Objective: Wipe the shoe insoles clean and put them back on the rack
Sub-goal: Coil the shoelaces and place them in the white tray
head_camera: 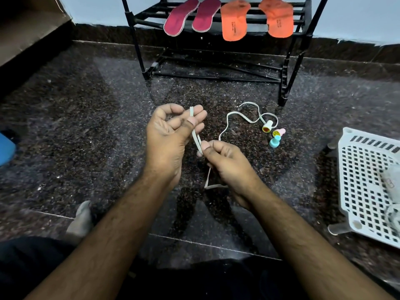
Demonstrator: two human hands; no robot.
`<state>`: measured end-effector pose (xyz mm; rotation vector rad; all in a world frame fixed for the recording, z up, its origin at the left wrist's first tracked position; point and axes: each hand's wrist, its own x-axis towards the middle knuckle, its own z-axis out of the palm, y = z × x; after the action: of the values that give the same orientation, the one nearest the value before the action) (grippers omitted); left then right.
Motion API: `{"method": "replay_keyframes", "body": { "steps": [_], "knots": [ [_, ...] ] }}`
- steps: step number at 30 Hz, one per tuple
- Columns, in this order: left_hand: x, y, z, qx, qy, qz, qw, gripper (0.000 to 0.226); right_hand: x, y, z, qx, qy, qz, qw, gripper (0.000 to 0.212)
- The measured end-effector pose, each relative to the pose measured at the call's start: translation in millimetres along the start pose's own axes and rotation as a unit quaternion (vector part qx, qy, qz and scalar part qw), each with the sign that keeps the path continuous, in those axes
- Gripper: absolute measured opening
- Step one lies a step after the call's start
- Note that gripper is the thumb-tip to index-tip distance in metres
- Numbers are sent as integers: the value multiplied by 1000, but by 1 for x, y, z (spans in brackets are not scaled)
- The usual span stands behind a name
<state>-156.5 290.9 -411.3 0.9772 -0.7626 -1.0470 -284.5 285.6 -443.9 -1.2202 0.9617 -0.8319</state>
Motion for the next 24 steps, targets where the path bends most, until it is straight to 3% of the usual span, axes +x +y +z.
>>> {"method": "replay_keyframes", "body": {
  "steps": [3,7,13,18,21,24],
  "knots": [
    [1,2,-4,-15,-8,8,1000,31,-3,-8,-3,30,-1,-10,1000,25],
    [1,2,-3,121,-62,30,990,25,-5,-10,-2,46,-4,-29,999,24],
    [-3,0,0,166,-115,-71,977,51,-5,-11,-6,37,17,-20,999,27],
    [-5,0,4,91,-144,-71,983,59,-2,-6,-6,68,24,49,996,34],
    [-3,4,5,-77,-110,-91,987,57,-2,-5,-5,78,5,59,995,33],
    [1,7,1,-153,-66,-110,980,49,-2,-6,-5,58,1,51,997,33]
  ]
}}
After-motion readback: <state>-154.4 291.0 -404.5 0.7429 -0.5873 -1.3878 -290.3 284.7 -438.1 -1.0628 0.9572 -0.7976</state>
